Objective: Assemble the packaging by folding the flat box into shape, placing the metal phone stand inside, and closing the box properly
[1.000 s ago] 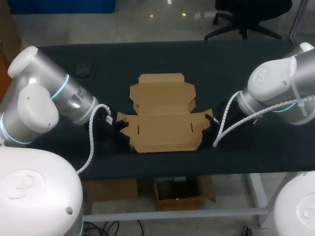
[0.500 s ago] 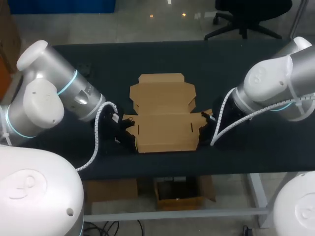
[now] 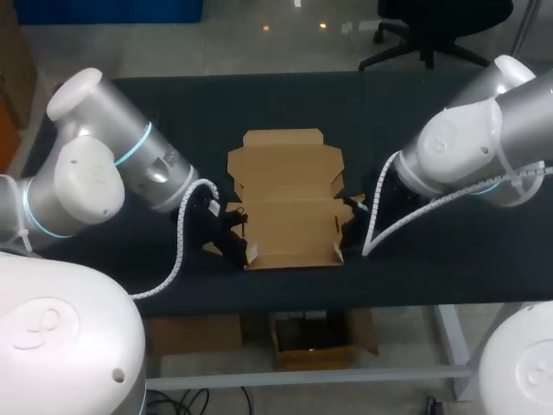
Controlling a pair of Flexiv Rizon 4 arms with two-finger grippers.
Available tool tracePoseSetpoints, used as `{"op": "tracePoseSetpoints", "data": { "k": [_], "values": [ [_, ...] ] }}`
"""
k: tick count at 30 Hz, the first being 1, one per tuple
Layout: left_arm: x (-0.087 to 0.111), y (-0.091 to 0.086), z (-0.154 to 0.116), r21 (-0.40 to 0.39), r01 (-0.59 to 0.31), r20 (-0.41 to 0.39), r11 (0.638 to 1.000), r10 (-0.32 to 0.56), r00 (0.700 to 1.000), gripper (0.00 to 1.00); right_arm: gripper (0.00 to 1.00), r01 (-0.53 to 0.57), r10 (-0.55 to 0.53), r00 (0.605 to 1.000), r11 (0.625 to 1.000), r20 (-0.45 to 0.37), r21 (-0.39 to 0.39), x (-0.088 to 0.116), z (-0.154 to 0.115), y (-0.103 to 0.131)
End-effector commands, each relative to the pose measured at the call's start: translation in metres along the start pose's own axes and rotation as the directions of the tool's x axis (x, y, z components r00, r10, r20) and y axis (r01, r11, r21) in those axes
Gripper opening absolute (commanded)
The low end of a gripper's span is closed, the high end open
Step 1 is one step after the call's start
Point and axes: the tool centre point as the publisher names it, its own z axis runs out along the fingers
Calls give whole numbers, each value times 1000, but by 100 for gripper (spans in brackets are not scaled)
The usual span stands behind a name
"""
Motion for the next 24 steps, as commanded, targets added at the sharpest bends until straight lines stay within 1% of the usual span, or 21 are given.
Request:
{"op": "tracePoseSetpoints", "data": {
  "k": [1, 4, 17, 24],
  "values": [
    [2, -4, 6, -10, 1, 7, 1000, -1, 1000, 0, 0, -2, 3, 1000, 1000, 20, -3, 5, 3, -1],
    [1, -5, 7, -13, 2, 6, 1000, -2, 1000, 0, 0, -4, 4, 1000, 1000, 24, 0, 5, 5, -2],
    [-1, -5, 9, -8, 11, 4, 1000, -11, 1000, 0, 0, -21, 21, 999, 1000, 47, -3, 0, 10, -21],
    [0, -5, 13, -11, 12, 5, 1000, -12, 1000, 0, 0, -23, 24, 998, 1000, 61, -12, 2, 11, -30]
  ]
}}
